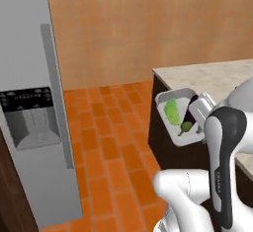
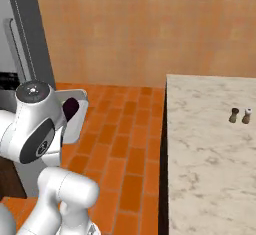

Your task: Take the meat container that has the shrimp and place it on the second highest rack of the freezer. Then take the vegetable container that has the lemon wedge and eggplant and place it on the highest rack of the freezer.

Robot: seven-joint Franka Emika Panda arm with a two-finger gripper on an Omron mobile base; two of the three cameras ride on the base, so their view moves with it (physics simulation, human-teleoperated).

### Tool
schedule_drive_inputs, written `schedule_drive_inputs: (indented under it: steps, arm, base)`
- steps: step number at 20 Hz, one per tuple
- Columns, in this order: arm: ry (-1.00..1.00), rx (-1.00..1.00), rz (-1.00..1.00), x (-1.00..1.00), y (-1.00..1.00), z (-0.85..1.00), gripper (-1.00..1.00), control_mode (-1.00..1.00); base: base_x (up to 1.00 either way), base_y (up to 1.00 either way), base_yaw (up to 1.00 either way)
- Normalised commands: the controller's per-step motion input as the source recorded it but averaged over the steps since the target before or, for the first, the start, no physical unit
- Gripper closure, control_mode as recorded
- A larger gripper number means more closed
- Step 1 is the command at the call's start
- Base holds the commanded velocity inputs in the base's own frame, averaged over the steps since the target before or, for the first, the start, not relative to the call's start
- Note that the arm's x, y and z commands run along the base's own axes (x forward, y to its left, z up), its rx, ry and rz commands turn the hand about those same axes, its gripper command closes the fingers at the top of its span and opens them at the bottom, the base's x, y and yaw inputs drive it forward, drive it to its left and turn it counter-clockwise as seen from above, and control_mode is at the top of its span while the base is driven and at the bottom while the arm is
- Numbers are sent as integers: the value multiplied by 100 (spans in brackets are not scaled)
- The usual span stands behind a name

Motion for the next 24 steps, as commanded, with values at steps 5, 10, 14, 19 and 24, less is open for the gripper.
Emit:
schedule_drive_inputs:
  steps: [5,10,14,19,24]
  arm:
    - [0,0,0,0,0,0,100,100]
    - [0,0,0,0,0,0,100,100]
    - [0,0,0,0,0,0,100,100]
    - [0,0,0,0,0,0,100,100]
    - [0,0,0,0,0,0,100,100]
  base:
    - [100,-27,-8]
    - [100,-37,1]
    - [89,-48,9]
    - [100,-25,12]
    - [100,-12,13]
